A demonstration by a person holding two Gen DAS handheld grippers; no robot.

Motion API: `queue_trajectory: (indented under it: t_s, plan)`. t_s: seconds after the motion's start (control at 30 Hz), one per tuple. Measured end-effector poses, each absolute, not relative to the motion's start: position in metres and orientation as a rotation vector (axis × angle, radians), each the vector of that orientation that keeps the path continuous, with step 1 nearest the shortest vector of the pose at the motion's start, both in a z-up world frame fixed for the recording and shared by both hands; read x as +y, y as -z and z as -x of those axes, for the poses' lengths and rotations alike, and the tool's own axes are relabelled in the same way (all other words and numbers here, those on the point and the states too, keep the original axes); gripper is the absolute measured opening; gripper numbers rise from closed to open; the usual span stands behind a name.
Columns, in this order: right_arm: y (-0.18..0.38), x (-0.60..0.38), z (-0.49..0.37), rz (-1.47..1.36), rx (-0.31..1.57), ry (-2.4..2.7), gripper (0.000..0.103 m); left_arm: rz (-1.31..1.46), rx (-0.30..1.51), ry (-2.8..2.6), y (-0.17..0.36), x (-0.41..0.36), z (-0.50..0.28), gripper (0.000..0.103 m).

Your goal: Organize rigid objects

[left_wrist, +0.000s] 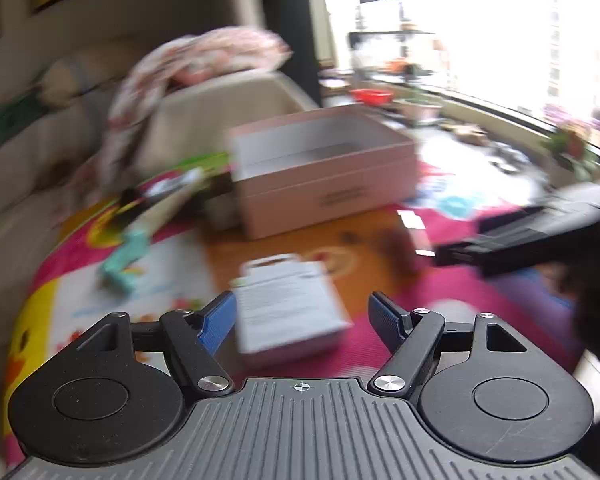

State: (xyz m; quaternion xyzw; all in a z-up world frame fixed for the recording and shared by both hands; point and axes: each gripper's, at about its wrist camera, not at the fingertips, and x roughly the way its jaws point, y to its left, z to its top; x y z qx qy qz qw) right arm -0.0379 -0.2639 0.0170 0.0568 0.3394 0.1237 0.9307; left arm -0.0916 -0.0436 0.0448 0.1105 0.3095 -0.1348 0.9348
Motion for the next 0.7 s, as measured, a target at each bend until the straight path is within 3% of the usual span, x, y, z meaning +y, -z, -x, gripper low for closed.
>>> queue_trajectory:
  t_s: [0.2, 0.37, 0.57, 0.7]
  plan:
    - [-0.017, -0.26, 0.042, -0.097, 0.68, -0.259, 0.077, -0.008, 0.731, 0.26, -0.025, -0.028, 0.054, 0.08]
    - [-0.019, -0.257, 0.04, -0.07, 0.684, -0.263, 0.077, -0.064, 0.736, 0.281, -0.014, -0.044, 0.047, 0.079]
    - [-0.024, -0.234, 0.037, 0.251, 0.669, -0.332, 0.078, -0.102, 0.712, 0.318, -0.007, -0.041, 0.049, 0.075]
    - [-0.023, -0.226, 0.034, 0.222, 0.73, -0.425, 0.076, -0.117, 0.693, 0.271, -0.007, -0.026, 0.048, 0.075]
